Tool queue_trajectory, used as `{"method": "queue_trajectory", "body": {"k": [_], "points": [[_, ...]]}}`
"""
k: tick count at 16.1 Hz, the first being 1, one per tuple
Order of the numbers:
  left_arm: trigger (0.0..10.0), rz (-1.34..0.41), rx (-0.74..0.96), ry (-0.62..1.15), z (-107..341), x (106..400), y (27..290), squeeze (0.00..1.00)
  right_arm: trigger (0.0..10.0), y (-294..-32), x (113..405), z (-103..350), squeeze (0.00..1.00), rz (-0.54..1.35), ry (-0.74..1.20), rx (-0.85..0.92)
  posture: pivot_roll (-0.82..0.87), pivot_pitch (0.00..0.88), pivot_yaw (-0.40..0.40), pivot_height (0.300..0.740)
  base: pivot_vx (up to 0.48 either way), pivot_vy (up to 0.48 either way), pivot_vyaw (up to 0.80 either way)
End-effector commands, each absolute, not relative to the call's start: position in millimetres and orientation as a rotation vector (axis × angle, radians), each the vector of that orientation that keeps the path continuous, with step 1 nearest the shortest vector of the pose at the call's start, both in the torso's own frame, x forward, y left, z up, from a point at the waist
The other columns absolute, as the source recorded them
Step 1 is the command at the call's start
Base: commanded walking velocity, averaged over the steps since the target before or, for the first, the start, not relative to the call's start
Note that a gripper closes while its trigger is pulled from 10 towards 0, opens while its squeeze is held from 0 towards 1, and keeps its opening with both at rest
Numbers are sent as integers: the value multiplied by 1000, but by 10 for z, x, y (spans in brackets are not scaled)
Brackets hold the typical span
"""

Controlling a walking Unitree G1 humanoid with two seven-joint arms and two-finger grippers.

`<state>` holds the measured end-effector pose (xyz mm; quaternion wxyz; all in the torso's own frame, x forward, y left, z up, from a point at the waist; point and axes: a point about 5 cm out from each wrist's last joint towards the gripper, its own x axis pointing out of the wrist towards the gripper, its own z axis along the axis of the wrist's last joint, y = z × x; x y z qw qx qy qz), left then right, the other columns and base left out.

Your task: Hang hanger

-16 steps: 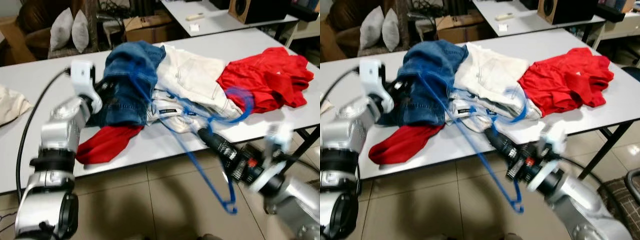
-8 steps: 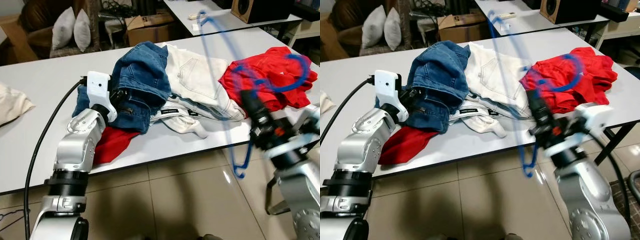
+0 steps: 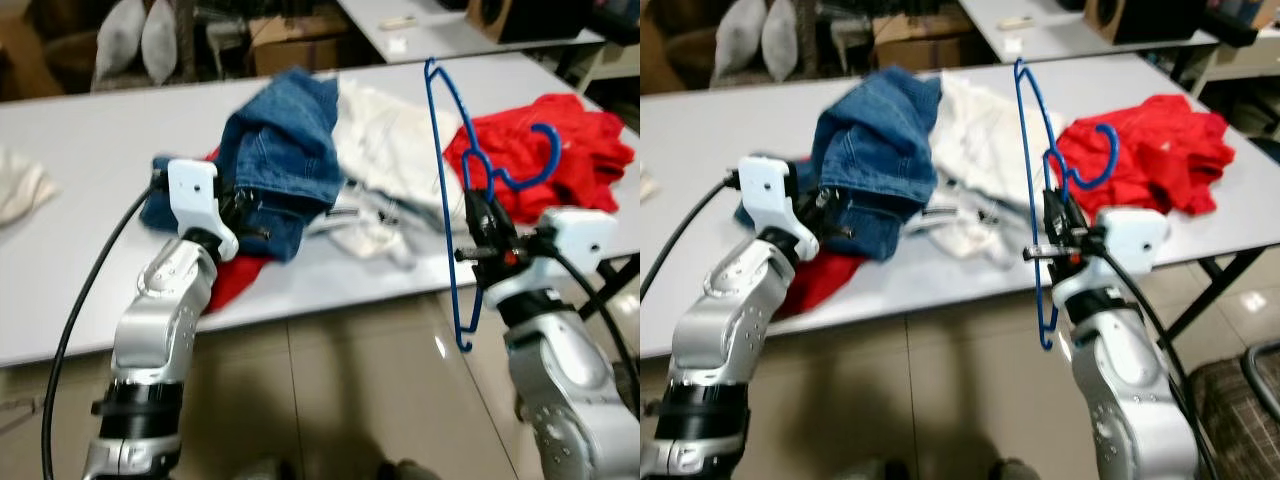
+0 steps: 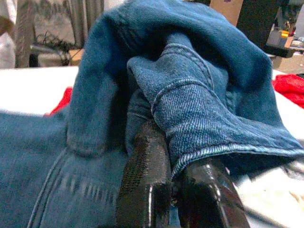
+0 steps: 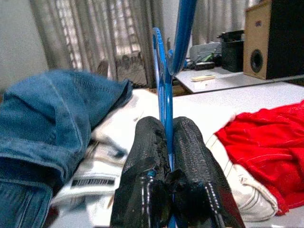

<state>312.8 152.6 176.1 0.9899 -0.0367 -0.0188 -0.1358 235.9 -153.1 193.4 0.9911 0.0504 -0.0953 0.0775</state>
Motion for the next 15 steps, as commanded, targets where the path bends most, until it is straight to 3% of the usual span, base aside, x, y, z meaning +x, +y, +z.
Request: {"method": "queue_trajectory", "body": {"k": [1,9,15], "points": [[10000,-271,-53,-56,1816,3096,1508,0,10000,-1506,2357,1961,0,158,-218,83,-64,0,35,740,-266,0,0],[10000,-294,-89,-113,2027,3087,1441,0,10000,-1442,2367,2042,0,160,-286,32,-75,0,38,740,-259,0,0],[10000,-358,-77,-59,1892,2941,1374,0,10000,-1443,2281,1961,0,180,-252,20,-72,0,29,740,-41,0,0]]}}
